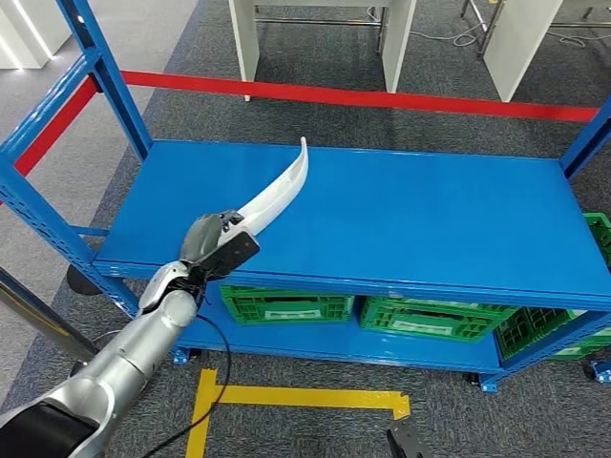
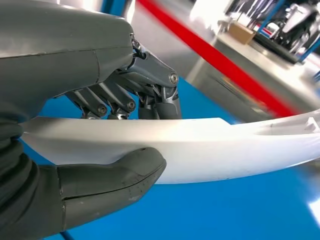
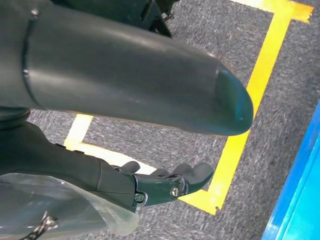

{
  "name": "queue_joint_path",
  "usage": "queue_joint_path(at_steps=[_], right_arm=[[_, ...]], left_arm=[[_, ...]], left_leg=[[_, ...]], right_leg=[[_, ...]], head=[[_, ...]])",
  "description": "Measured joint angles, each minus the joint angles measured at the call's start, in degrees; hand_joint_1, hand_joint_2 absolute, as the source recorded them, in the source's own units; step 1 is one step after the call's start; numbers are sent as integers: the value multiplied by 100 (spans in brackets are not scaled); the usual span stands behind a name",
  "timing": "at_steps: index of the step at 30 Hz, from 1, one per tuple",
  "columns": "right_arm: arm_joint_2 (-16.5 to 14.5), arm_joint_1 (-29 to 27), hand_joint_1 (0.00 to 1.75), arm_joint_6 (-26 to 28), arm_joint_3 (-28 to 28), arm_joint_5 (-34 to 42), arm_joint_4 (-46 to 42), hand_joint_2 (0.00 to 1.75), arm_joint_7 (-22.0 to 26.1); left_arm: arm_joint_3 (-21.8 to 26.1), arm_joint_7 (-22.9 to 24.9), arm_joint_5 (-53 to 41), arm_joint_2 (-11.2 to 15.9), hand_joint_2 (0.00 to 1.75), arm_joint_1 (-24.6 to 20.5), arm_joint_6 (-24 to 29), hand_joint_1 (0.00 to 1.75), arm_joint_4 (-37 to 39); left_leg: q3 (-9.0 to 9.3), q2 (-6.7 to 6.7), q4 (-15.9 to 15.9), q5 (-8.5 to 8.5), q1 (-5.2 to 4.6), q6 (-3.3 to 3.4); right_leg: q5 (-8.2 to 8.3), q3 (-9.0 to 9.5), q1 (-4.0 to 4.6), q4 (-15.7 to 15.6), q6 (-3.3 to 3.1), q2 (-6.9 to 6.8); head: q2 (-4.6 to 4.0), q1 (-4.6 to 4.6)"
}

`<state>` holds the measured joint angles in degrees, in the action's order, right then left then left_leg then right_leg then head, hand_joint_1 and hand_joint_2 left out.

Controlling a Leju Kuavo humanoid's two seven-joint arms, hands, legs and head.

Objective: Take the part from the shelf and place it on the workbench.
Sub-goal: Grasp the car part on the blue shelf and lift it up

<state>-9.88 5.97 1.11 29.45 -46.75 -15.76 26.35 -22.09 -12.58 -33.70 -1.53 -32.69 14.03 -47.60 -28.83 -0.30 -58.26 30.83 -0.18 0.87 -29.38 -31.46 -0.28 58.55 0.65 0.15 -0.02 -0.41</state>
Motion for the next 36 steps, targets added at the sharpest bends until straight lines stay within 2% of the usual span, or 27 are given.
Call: queue_joint_path(at_steps=[4,7,11,15,21,27,30,32,33,34,36], right_arm=[[1,-95,0,91,-68,167,0,0,49],[2,-139,0,107,-102,225,0,0,73],[2,-170,0,153,-127,306,0,0,95],[2,-207,0,169,-138,417,-4,0,208],[2,-343,0,-66,-136,798,-107,0,832],[2,-468,0,-187,-113,1041,-283,0,1084],[-3,-507,0,-67,-80,1129,-361,0,1046],[-14,-524,0,105,-29,1163,-412,0,883],[-18,-534,0,177,8,1167,-430,0,781],[-20,-547,0,239,45,1163,-441,0,684],[-19,-587,0,342,117,1146,-442,0,532]], left_arm=[[76,-228,1414,-60,175,431,-54,175,-1122],[73,-251,1710,-55,175,585,-42,175,-1757],[61,-536,2040,-40,175,759,32,175,-2366],[39,-718,2143,-3,175,997,221,175,-2950],[112,-1197,1922,198,175,1796,1192,175,-4255],[415,-1495,1961,395,175,2518,1475,175,-5140],[531,-1602,1881,452,175,2799,1581,175,-5448],[609,-1663,1735,469,175,3000,1724,175,-5655],[650,-1689,1654,470,175,3099,1815,175,-5752],[687,-1709,1586,469,175,3194,1908,175,-5834],[762,-1727,1500,466,175,3385,2054,175,-5953]], left_leg=[[-7,2,0,2,0,2],[-10,1,0,3,0,3],[-10,1,1,2,0,3],[-9,3,2,2,0,3],[-13,9,4,3,0,3],[-18,9,-18,16,-30,22],[-26,9,-16,5,-52,54],[1,22,70,-51,-29,121],[18,31,121,-82,-14,157],[32,39,162,-108,2,186],[33,45,177,-114,2,204]], right_leg=[[-1,-8,-1,0,0,5],[-1,-11,-1,0,1,1],[-1,-11,0,0,1,2],[-1,-9,0,0,0,7],[-3,-15,2,0,0,12],[8,-17,-29,-11,21,8],[32,-14,-50,-25,61,9],[14,-39,-52,-19,101,10],[-51,-98,-49,79,118,8],[-172,-219,-48,303,129,5],[-477,-604,-52,1050,154,0]], head=[[0,0],[0,0],[0,1],[0,0],[0,-1],[0,-2],[0,-2],[0,1],[0,10],[0,21],[0,37]])
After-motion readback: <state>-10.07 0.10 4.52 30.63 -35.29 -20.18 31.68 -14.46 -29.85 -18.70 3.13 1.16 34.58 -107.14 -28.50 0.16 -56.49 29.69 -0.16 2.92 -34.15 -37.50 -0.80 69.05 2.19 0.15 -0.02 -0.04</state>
